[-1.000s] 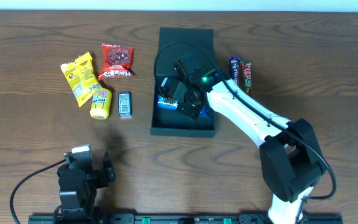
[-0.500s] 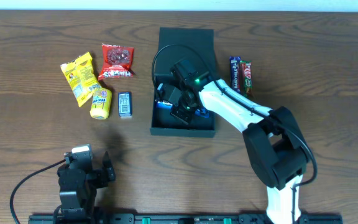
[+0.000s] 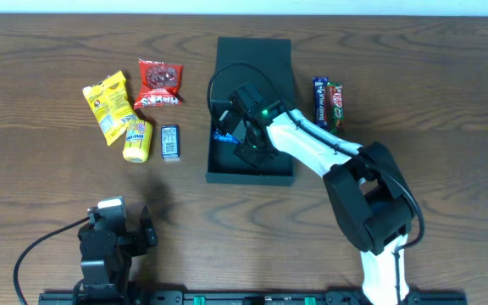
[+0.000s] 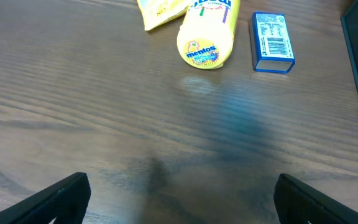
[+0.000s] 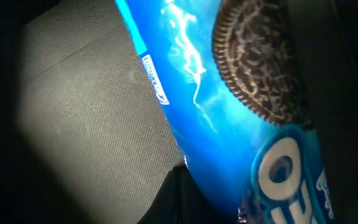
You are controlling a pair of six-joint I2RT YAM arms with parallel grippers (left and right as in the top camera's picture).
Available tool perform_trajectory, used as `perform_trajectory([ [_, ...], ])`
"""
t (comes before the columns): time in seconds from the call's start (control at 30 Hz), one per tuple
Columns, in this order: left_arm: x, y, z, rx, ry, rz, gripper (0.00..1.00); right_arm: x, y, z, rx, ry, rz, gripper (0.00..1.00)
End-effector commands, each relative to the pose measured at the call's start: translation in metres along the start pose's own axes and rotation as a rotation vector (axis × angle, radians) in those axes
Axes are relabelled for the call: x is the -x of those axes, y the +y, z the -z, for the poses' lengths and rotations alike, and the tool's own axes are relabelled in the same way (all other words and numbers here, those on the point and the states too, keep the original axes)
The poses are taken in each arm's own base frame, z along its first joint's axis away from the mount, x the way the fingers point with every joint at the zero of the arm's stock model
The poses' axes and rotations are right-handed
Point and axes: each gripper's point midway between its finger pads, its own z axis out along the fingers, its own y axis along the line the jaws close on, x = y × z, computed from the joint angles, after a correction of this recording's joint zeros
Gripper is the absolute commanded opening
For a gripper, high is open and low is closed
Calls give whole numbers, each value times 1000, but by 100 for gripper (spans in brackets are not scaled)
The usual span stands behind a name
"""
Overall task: Pack container
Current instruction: 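Lower the Oreo pack into the box and open the right gripper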
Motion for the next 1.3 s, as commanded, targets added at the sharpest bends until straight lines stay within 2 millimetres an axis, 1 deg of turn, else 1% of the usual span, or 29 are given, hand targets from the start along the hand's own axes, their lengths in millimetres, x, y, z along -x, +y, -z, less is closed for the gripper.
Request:
perform_trajectory([
  [0.0, -5, 2, -2, 12, 12, -2, 95, -12, -18, -5, -110, 57, -46, 1],
  [0.13, -5, 2, -2, 12, 12, -2, 95, -18, -34, -1, -205, 93, -45, 2],
  [0.3, -5, 2, -2, 12, 12, -2, 95, -20, -47, 7, -286, 110, -43, 1],
  [0.53, -5, 2, -2, 12, 12, -2, 96, 1, -52, 34, -322, 16, -49, 2],
  [0.63, -5, 2, -2, 12, 12, -2, 95, 0, -57, 36, -334, 14, -59, 1],
  [0.77, -5, 2, -2, 12, 12, -2, 95, 0, -54, 35, -322, 14, -55, 2],
  [0.83, -5, 2, -2, 12, 12, -2, 95, 4, -45, 33, -276, 0, -48, 1],
  [0.93, -5, 2, -2, 12, 12, -2, 95, 14, -21, 28, -141, -54, -38, 2],
  [0.97, -5, 2, -2, 12, 12, -2, 95, 17, -19, 28, -125, -68, -46, 2],
  [1.17, -5, 2, -2, 12, 12, -2, 95, 37, -26, 31, -146, -161, -170, 2],
  [1.27, -5, 2, -2, 12, 12, -2, 95, 42, -28, 32, -147, -186, -223, 1],
])
